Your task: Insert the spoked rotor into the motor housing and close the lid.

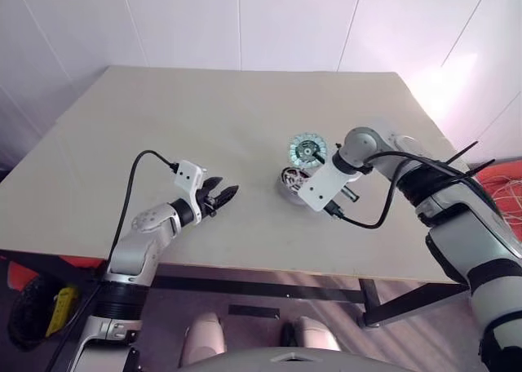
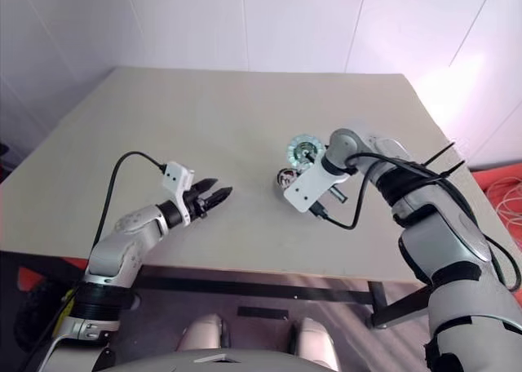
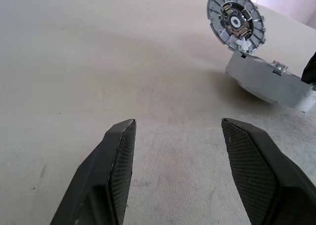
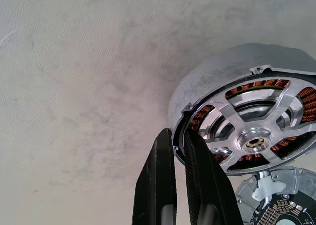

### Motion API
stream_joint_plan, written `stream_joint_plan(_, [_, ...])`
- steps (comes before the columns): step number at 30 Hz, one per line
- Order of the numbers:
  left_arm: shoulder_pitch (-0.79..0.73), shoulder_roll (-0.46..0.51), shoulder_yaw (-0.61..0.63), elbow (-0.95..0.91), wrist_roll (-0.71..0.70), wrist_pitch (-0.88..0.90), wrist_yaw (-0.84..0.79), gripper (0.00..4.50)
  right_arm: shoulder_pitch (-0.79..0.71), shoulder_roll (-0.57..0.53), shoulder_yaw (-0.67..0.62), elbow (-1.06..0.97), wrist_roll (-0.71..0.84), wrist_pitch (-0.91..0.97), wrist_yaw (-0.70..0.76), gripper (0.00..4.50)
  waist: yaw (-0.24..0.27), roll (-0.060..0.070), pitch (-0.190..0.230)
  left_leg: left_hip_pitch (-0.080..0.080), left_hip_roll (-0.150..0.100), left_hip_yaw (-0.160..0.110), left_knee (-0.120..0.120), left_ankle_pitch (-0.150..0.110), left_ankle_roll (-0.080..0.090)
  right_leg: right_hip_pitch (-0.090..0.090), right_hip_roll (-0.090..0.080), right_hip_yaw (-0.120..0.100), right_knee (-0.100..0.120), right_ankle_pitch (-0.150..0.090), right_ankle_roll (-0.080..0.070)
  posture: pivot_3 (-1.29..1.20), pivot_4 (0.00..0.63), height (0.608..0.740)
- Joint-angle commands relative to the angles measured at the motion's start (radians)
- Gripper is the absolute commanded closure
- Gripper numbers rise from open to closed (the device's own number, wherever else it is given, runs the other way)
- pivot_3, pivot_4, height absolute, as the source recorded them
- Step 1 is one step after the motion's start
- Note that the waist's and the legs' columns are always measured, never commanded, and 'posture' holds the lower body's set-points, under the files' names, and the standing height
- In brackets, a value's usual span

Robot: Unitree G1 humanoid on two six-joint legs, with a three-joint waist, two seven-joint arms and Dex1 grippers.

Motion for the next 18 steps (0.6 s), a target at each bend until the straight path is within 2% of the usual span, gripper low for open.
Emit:
stream_joint_plan(1, [-0.003, -0.003, 0.007, -0.011, -0.001, -0.020, 0.004, 1.54, 0.034, -0.015, -0.084, -0.189, 0.119, 0.204, 0.110, 4.49, -0.001, 0.000, 0.000, 0.000, 0.000, 0.000, 0.000, 0.000, 0.001, 0.000, 0.000, 0.000, 0.000, 0.000, 0.000, 0.00, 0.000, 0.740])
stream_joint_plan(5, [0.002, -0.008, 0.005, -0.014, -0.001, -0.019, 0.008, 1.54, 0.059, 0.048, -0.114, -0.359, 0.213, 0.678, 0.149, 4.49, -0.007, 0.001, 0.001, 0.000, 0.001, 0.000, 0.001, 0.000, 0.002, 0.000, 0.001, 0.000, 0.001, 0.000, 0.000, 0.00, 0.000, 0.740])
stream_joint_plan(9, [0.005, -0.010, 0.007, -0.016, 0.000, -0.019, 0.009, 1.54, 0.043, 0.116, -0.119, -0.409, 0.215, 0.976, 0.107, 4.49, 0.003, 0.001, 0.001, 0.002, 0.002, 0.000, 0.001, 0.001, -0.001, 0.000, 0.001, 0.000, 0.004, 0.000, -0.001, 0.00, 0.000, 0.740])
stream_joint_plan(18, [0.019, -0.007, 0.016, -0.030, -0.003, -0.018, 0.016, 1.54, 0.040, 0.127, -0.077, -0.445, 0.231, 1.224, 0.101, 4.49, 0.029, 0.001, 0.001, 0.001, 0.001, 0.000, 0.004, 0.000, -0.001, 0.001, 0.000, 0.000, 0.004, 0.000, 0.000, 0.00, 0.000, 0.740])
